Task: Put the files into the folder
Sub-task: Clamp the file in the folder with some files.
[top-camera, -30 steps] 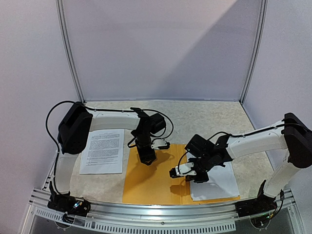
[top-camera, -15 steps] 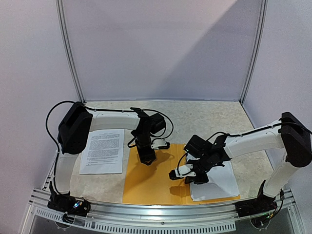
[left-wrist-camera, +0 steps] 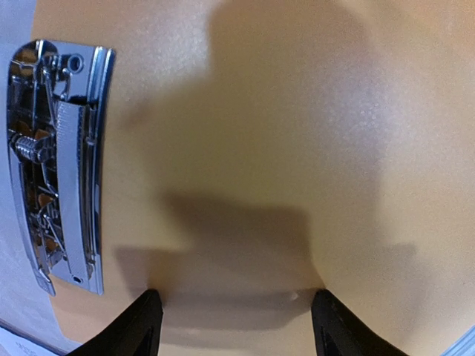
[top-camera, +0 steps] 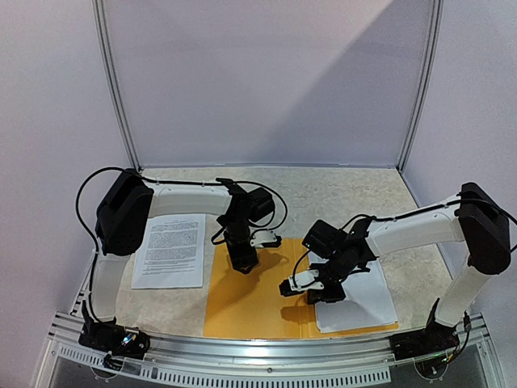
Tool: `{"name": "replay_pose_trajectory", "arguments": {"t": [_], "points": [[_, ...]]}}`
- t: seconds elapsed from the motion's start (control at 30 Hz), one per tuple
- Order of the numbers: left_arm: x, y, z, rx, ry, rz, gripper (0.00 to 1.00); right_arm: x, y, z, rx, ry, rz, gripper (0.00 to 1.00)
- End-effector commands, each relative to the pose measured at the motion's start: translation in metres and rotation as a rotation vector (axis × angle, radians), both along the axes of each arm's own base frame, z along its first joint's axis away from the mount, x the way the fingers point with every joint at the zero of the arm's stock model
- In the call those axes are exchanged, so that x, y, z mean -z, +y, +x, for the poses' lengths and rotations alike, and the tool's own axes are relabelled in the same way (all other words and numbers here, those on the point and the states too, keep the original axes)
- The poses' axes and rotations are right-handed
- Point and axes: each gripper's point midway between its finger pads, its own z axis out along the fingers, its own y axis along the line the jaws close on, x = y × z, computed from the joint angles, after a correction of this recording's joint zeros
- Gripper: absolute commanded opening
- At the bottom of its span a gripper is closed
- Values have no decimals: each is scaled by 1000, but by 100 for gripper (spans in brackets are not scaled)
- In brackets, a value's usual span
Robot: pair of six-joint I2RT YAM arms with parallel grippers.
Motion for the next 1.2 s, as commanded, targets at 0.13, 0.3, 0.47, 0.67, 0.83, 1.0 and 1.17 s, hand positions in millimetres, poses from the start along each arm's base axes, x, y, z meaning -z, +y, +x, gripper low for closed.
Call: {"name": "replay_pose_trajectory", "arguments": {"t": [0.13, 0.3, 0.47, 0.67, 0.83, 1.0, 1.17], "points": [[78, 53, -31, -28, 185, 191, 72, -3, -36, 16, 75, -38, -197, 10], [78, 53, -32, -27, 189, 189, 72, -39, -6, 19, 66, -63, -65, 11], [78, 52, -34, -29, 202, 185, 72, -73, 11, 14, 46, -53, 43, 13], [79, 53, -38, -31, 222, 189, 72, -111, 25, 10, 49, -50, 161, 14], [75, 52, -39, -28, 240, 186, 72, -154, 42, 35, 186, -145, 310, 14], [57, 42, -31, -16, 239, 151, 72, -202, 30, 94, 611, -234, 484, 18], [32, 26, -17, 2, 223, 111, 72, -217, -23, 134, 1052, -240, 531, 17]]}}
